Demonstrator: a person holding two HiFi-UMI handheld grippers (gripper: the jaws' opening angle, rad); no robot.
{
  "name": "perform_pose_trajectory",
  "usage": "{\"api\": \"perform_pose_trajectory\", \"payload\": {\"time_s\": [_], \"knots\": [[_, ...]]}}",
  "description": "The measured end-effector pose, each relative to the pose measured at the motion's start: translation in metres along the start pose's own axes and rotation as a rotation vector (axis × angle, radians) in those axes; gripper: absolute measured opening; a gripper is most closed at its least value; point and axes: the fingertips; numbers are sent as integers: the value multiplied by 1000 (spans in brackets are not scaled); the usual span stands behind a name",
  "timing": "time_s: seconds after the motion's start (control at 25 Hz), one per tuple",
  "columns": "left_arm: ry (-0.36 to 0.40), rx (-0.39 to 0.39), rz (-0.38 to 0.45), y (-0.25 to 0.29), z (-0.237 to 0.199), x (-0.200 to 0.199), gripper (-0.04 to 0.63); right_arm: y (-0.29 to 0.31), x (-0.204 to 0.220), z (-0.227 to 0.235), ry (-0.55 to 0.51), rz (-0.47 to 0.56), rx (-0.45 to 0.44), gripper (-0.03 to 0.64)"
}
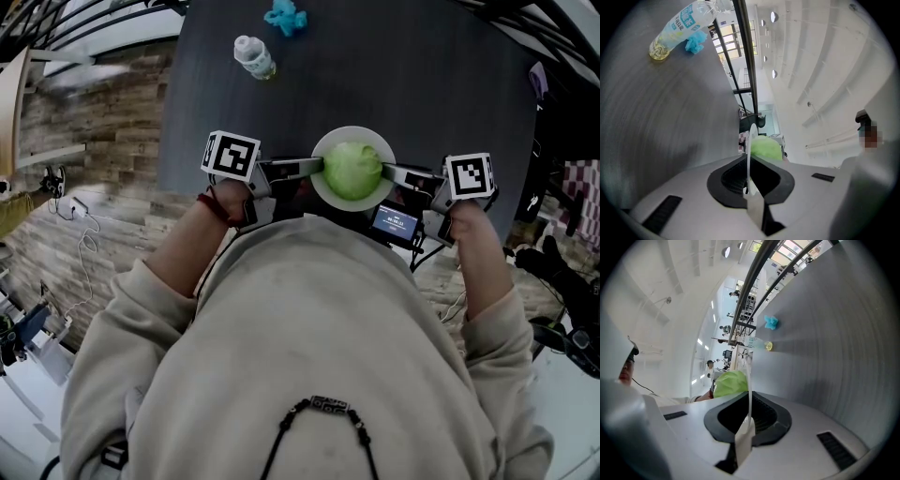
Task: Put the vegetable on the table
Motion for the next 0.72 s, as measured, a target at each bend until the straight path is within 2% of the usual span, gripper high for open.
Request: {"api": "perform_pose_trajectory", "payload": {"time_s": [0.32, 0.52, 0.72], "knots": [[-31, 18, 21, 8, -15, -1, 15, 2, -2, 16, 1, -3, -12, 25], [-27, -16, 3, 9, -26, 3, 15, 4, 4, 30, 35, -17, 9, 25], [-46, -8, 14, 14, -35, -1, 15, 6, 0, 38, 41, -17, -6, 25]]}}
Point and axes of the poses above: the fingertips, and each gripper's own axes: y forward along the fingers, z to its right, x out of its underside, and after that the axes turned 8 degrees about x, right-handed
